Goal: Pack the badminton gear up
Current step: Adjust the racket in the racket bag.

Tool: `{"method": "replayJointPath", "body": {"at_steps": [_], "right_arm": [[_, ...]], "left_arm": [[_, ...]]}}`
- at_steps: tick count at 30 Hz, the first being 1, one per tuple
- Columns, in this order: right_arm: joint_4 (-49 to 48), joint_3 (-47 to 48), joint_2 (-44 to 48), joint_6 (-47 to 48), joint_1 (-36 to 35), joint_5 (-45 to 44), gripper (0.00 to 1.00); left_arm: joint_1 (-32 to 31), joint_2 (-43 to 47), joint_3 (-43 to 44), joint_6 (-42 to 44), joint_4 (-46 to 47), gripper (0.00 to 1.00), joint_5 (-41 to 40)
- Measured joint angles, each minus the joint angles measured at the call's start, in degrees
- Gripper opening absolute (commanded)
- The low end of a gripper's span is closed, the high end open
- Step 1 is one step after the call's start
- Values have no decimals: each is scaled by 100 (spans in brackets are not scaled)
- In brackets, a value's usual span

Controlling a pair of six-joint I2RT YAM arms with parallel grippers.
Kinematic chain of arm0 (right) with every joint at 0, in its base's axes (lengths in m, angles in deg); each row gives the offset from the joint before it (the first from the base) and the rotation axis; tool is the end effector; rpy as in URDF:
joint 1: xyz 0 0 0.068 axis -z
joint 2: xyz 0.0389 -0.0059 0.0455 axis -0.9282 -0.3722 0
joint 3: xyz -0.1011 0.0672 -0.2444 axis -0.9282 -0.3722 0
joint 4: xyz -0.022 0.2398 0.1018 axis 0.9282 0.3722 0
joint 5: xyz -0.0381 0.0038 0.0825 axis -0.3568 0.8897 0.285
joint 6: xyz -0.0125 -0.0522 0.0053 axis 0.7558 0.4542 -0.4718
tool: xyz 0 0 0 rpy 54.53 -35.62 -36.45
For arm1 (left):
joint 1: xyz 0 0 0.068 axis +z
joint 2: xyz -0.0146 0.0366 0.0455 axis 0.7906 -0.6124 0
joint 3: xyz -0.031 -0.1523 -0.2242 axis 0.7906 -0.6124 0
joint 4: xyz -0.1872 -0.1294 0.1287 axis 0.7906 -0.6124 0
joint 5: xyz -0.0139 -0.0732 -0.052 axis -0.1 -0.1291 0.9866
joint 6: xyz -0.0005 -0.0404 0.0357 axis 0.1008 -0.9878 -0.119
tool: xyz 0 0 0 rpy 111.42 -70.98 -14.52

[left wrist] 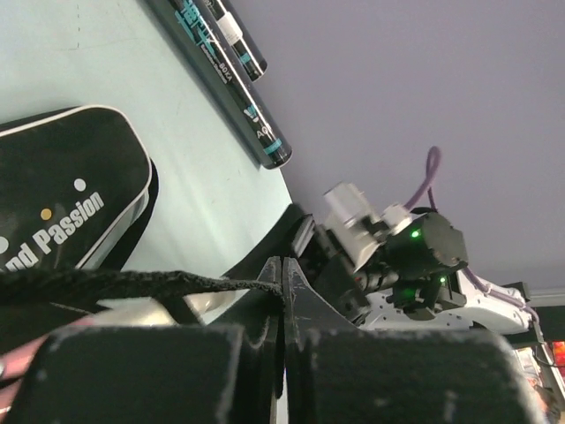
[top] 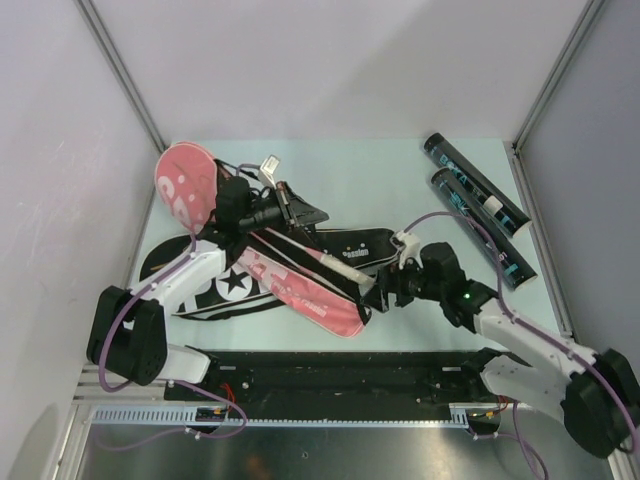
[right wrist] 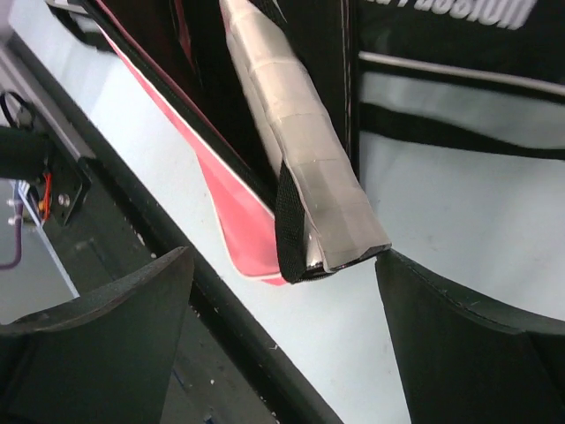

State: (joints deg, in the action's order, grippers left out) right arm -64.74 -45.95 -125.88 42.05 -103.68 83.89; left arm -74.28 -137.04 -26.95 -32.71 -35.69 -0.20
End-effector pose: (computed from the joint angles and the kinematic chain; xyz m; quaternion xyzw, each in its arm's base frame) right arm 0.1646 0.1349 0.2107 -0.2249 0.8389 0.3680 0.3320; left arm 0.2798 -0.1393 0.2908 0.0098 0.7518 -0.5964 0.2811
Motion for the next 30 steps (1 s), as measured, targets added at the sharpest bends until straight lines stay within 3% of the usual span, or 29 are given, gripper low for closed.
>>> {"method": "replayJointPath", "body": {"at_steps": [6, 13, 20, 26, 29, 30], "right_arm": [[487, 0, 905, 37, 304, -151, 87], [658, -98, 1373, 57, 9, -116, 86], [909, -203, 2581, -466, -494, -1335, 86], [828, -505, 2540, -866, -557, -1646, 90], [376, -616, 2151, -713, -431, -1270, 83], [46, -614, 1862, -656, -284, -1029, 73]], "left_arm": [[59, -74, 0, 0, -74, 0, 164], [81, -90, 22, -4, -83, 0, 264], [105, -92, 160, -7, -81, 0, 376], [101, -92, 162, -11, -160, 0, 459], [101, -92, 162, -15, -186, 0, 542], [101, -92, 162, -15, -192, 0, 553]]}}
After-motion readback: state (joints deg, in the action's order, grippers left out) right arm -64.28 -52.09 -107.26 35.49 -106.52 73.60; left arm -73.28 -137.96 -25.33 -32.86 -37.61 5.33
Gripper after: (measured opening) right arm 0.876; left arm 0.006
